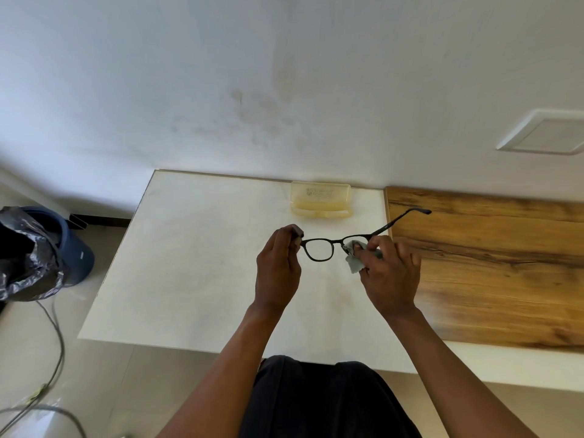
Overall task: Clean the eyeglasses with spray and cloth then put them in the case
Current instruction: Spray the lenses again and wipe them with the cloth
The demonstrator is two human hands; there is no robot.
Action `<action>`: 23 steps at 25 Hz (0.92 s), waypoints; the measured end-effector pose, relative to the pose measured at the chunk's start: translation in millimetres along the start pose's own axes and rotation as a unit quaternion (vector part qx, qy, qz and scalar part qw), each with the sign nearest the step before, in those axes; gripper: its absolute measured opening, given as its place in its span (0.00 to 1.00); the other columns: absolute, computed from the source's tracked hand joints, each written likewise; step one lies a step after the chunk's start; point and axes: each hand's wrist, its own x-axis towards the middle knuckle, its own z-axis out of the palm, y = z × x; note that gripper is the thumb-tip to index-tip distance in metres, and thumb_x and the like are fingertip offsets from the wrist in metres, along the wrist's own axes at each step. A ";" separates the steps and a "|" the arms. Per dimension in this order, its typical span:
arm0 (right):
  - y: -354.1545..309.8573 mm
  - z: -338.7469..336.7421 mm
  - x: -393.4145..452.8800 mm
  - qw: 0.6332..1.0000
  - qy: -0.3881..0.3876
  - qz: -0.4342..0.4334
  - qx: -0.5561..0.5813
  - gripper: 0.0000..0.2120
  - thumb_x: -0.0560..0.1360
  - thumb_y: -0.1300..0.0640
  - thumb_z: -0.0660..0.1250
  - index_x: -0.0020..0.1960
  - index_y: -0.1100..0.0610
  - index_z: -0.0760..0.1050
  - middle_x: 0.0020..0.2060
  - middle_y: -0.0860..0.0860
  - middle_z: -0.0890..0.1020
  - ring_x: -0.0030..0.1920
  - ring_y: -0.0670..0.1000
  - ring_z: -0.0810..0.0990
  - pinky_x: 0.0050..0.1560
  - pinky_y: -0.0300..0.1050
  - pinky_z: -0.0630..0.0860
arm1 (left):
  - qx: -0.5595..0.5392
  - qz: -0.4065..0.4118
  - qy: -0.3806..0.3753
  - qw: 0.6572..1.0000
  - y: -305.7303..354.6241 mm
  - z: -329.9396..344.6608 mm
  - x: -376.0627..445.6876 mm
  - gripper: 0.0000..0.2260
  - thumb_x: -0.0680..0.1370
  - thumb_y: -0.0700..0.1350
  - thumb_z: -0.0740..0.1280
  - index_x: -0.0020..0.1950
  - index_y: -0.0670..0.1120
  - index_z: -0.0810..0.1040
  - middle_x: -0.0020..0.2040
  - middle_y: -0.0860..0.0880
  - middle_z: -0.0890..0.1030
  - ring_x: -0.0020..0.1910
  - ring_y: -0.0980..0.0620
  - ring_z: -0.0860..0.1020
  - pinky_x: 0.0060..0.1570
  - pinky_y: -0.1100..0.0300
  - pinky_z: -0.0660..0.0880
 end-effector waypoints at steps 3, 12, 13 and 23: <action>4.3 0.3 3.2 0.999 0.001 -0.019 -0.032 0.15 0.56 0.67 0.75 0.39 0.52 0.82 0.35 0.49 0.80 0.34 0.55 0.77 0.33 0.45 0.67 | 0.012 0.002 -0.008 1.000 -1.0 -1.3 7.1 0.06 0.77 0.33 0.58 0.44 0.41 0.72 0.44 0.50 0.76 0.39 0.59 0.70 0.42 0.50 0.78; -1.2 -7.1 3.1 0.996 -0.061 0.027 0.057 0.19 0.57 0.71 0.75 0.46 0.57 0.83 0.36 0.54 0.81 0.36 0.59 0.79 0.35 0.50 0.71 | 0.073 0.008 -0.009 0.997 -5.0 -7.9 7.2 0.06 0.76 0.31 0.60 0.49 0.37 0.76 0.44 0.46 0.79 0.40 0.55 0.74 0.42 0.79 0.65; -3.0 -8.5 3.1 0.991 -0.073 0.052 0.097 0.19 0.58 0.72 0.73 0.47 0.59 0.82 0.37 0.56 0.81 0.37 0.61 0.79 0.35 0.51 0.71 | 0.076 0.005 -0.005 0.997 -5.8 -8.9 7.4 0.06 0.76 0.31 0.60 0.49 0.37 0.76 0.44 0.45 0.79 0.40 0.54 0.74 0.42 0.79 0.65; -20.0 15.4 -30.4 0.808 -0.321 0.328 0.369 0.12 0.72 0.61 0.68 0.55 0.60 0.76 0.51 0.56 0.80 0.53 0.55 0.78 0.49 0.42 0.71 | 0.067 -0.008 0.033 0.997 -4.8 -18.0 8.2 0.08 0.76 0.29 0.59 0.49 0.37 0.76 0.44 0.51 0.76 0.42 0.52 0.75 0.44 0.80 0.66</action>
